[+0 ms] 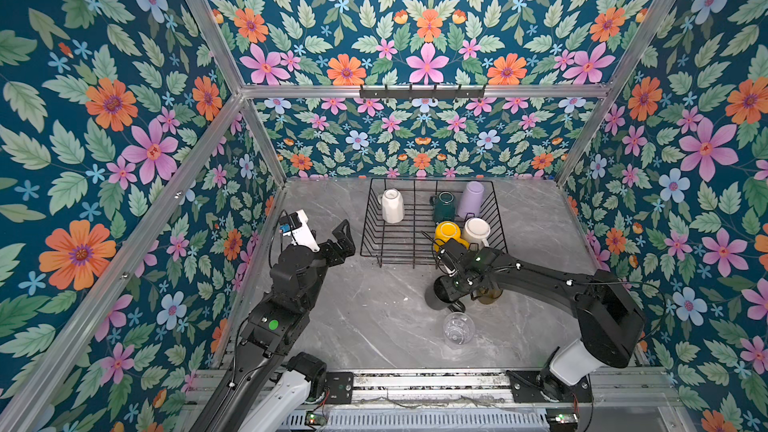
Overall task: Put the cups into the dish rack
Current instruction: 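Close the right gripper on the black mug's rim while the left gripper withdraws, then lift the black mug toward the left gripper while the left gripper reaches over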
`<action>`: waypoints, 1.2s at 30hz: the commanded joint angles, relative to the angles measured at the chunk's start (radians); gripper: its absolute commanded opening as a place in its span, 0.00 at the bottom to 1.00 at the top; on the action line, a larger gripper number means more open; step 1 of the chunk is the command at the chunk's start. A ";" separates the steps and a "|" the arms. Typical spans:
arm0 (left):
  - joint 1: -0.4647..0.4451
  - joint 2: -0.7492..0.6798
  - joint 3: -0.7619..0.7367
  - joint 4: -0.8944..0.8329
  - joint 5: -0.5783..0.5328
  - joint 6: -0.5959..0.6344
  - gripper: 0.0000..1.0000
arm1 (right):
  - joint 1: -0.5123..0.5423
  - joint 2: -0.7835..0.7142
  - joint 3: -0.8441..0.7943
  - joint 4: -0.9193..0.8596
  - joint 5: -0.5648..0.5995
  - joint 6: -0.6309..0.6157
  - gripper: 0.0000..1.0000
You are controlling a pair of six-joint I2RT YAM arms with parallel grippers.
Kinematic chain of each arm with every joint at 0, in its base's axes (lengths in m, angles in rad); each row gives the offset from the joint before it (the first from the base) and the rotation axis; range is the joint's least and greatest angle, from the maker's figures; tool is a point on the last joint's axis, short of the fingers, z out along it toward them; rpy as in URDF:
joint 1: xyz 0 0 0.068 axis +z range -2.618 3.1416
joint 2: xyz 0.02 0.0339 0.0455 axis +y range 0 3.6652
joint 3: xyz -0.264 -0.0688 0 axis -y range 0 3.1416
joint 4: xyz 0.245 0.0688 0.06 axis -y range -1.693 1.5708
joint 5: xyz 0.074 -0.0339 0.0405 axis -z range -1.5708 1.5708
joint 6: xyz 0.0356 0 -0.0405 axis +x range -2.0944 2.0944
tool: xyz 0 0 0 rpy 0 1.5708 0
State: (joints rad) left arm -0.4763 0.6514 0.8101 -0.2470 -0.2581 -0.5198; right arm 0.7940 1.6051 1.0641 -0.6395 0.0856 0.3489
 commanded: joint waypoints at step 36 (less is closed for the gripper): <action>0.001 -0.127 -0.197 0.424 0.602 0.092 0.99 | -0.302 -0.388 -0.017 0.349 -0.782 0.183 0.00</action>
State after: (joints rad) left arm -0.4759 0.5110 0.6205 0.0608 0.1619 -0.4545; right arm 0.5259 1.2339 1.0718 -0.5186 -0.4629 0.4088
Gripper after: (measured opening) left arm 0.986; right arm 0.106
